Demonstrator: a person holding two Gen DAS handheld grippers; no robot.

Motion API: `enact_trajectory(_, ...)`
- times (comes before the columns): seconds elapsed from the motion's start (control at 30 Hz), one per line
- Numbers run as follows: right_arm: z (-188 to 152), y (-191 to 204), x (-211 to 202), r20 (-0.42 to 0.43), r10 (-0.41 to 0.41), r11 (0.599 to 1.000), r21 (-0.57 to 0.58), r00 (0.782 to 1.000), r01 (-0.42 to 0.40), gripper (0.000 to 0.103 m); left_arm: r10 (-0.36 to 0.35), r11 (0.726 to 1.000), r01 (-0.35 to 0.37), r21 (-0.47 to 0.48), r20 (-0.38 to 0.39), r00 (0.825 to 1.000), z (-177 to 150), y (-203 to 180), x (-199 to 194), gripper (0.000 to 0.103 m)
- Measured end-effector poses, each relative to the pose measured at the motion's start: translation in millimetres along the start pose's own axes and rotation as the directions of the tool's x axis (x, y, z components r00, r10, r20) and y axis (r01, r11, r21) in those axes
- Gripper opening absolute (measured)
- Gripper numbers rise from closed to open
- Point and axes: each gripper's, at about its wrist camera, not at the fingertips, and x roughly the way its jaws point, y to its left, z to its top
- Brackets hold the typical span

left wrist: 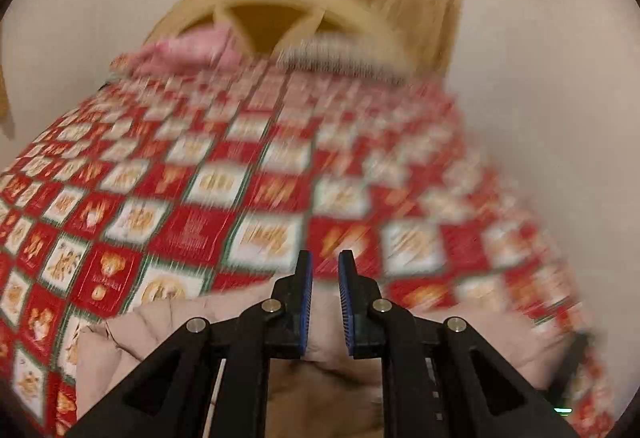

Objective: Fold large clothes

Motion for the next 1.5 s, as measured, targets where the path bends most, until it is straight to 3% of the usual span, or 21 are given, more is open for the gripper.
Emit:
enact_trajectory(0.07,-0.6,-1.3,-0.7,0.004,0.014,1.000,0.007,1.000,-0.014,0.025,0.038,0.999,-0.041,-0.030,-0.119,0.992,-24.7,19.6,33.1,0.013)
enact_trajectory(0.17,-1.3,-5.2,-5.6,0.030,0.086,0.996,0.029,0.996,-0.087,0.026,-0.028,0.996,0.023,-0.091,-0.058,0.998,-56.6,43.9,40.9,0.013)
enact_trajectory(0.3,-2.7,-14.3,-13.3,0.082,0.119,0.988,0.093,0.989,-0.127,0.027,0.008,0.997,-0.013,-0.072,-0.066,0.998,-56.6,39.5,46.9,0.013)
enact_trajectory(0.37,-7.2,-36.1,-25.1,0.175,0.176,0.958,0.195,0.969,-0.210,0.043,0.012,0.998,-0.016,-0.067,-0.062,0.998,-56.6,38.1,46.9,0.013)
enact_trajectory(0.4,-9.3,-46.9,-25.9,0.195,0.184,0.940,0.252,0.963,-0.231,0.044,0.003,0.997,-0.008,-0.075,-0.060,0.998,-57.1,40.2,46.6,0.013)
enact_trajectory(0.5,-8.2,-55.6,-9.5,0.117,0.159,0.925,0.331,0.980,-0.189,0.033,0.006,0.998,-0.010,-0.070,-0.060,0.998,-55.9,32.4,47.8,0.013)
enact_trajectory(0.6,-2.5,-40.0,-1.8,0.066,0.088,0.956,0.276,0.994,-0.103,0.033,0.007,0.998,-0.011,-0.069,-0.057,0.998,-52.5,35.3,50.4,0.013)
enact_trajectory(0.87,1.8,-35.8,3.7,0.042,0.042,0.967,0.251,0.998,-0.052,0.033,0.015,0.998,-0.019,-0.058,-0.066,0.998,-50.8,35.3,50.4,0.013)
enact_trajectory(1.0,-1.3,-27.0,-9.1,-0.005,-0.034,0.979,0.201,0.999,0.034,0.035,-0.059,0.997,0.052,-0.059,-0.121,0.991,-49.7,42.3,30.0,0.013)
enact_trajectory(1.07,-7.7,-21.3,-34.7,0.002,-0.042,0.981,0.187,0.999,0.041,0.045,-0.123,0.992,0.120,-0.031,-0.133,0.983,-53.7,47.4,-8.3,0.014)
enact_trajectory(1.1,-17.4,-20.5,-60.8,0.051,-0.019,0.981,0.192,0.998,0.009,0.048,-0.145,0.989,0.145,-0.005,-0.124,0.982,-58.4,49.9,-27.2,0.014)
enact_trajectory(1.2,-47.2,-23.1,-126.6,0.137,0.010,0.980,0.198,0.990,-0.037,0.061,-0.147,0.988,0.151,0.044,-0.080,0.986,-77.6,66.9,-76.6,0.027)
enact_trajectory(1.27,-69.0,-27.1,-165.5,0.172,0.007,0.981,0.192,0.985,-0.040,0.064,-0.127,0.991,0.128,0.024,-0.050,0.991,-103.8,92.1,-116.0,0.062)
enact_trajectory(1.3,-84.5,-31.1,-190.2,0.187,0.000,0.982,0.187,0.982,-0.035,0.064,-0.128,0.992,0.128,0.013,-0.035,0.991,-111.7,99.6,-127.3,0.067)
enact_trajectory(1.37,-109.0,-39.9,-228.3,0.208,-0.026,0.981,0.196,0.978,-0.016,0.065,-0.146,0.989,0.146,-0.026,0.015,0.989,-137.9,126.3,-161.6,0.071)
enact_trajectory(1.5,-161.0,-56.8,-301.0,0.255,-0.113,0.971,0.234,0.960,0.052,0.071,-0.167,0.982,0.168,-0.082,0.020,0.986,-182.0,167.3,-201.8,0.072)
